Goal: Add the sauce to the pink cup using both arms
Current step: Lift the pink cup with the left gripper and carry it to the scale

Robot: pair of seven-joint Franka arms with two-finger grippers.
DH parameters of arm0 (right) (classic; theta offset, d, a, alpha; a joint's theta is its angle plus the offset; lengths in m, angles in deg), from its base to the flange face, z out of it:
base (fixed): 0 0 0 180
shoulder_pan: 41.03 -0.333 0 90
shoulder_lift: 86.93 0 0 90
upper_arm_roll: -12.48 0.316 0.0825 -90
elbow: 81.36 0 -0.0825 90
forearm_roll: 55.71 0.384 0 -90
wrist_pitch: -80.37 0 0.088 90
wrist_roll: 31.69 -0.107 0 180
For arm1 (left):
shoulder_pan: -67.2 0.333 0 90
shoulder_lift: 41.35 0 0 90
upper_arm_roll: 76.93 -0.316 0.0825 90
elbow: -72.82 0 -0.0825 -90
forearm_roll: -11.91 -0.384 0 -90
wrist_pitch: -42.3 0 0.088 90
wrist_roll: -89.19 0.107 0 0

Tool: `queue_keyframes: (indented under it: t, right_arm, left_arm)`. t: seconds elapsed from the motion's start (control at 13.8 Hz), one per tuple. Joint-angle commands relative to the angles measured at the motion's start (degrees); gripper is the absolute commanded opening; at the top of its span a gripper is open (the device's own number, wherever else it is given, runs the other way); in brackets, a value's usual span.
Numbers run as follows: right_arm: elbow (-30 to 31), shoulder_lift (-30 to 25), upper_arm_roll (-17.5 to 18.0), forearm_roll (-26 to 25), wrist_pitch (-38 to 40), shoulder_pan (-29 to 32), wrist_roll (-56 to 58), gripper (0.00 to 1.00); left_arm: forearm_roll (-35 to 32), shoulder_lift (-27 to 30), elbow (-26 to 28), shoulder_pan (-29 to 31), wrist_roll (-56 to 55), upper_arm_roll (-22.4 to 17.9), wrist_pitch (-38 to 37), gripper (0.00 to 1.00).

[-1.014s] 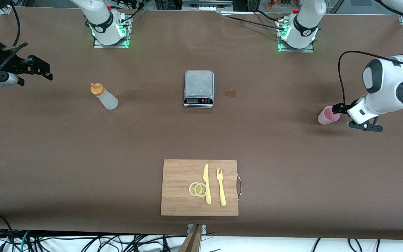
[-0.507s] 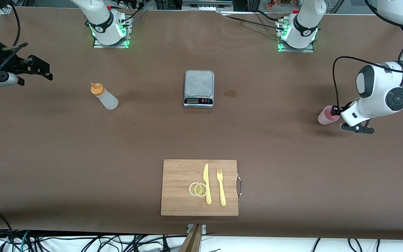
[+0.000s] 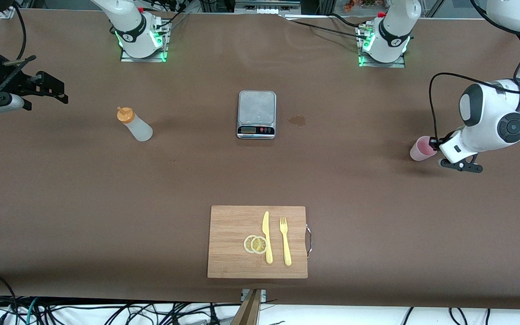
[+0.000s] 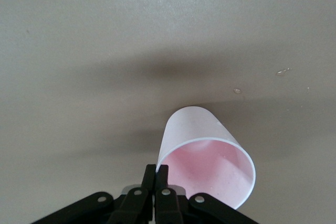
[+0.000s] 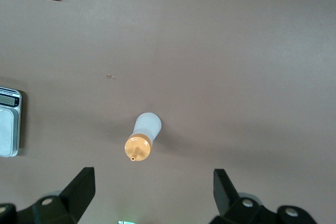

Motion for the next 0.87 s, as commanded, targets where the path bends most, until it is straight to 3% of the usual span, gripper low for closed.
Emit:
queue_keyframes:
  t: [0.0, 0.29, 0.51, 0.8]
  right_arm:
    - [-1.16, 0.41, 0.05, -0.61, 1.06, 0.16, 0.06, 1.00]
    - [-1.16, 0.41, 0.05, -0.61, 1.06, 0.16, 0.06, 1.00]
    - [-1.16, 0.41, 0.05, -0.61, 1.06, 0.16, 0.06, 1.00]
    - [-1.16, 0.41, -0.04, -0.52, 1.06, 0.34, 0.06, 1.00]
  left_arm:
    - [0.01, 2.24, -1.59, -2.02, 0.87, -0.97, -1.48, 0.00]
    - [0.10, 5.06, -7.81, -7.55, 0.69, 1.04, -13.68, 0.00]
    - [0.63, 5.06, -12.65, -7.91, -1.32, 9.02, -18.88, 0.00]
    - [8.51, 4.54, -14.25, -11.24, -20.96, 17.30, -20.13, 0.00]
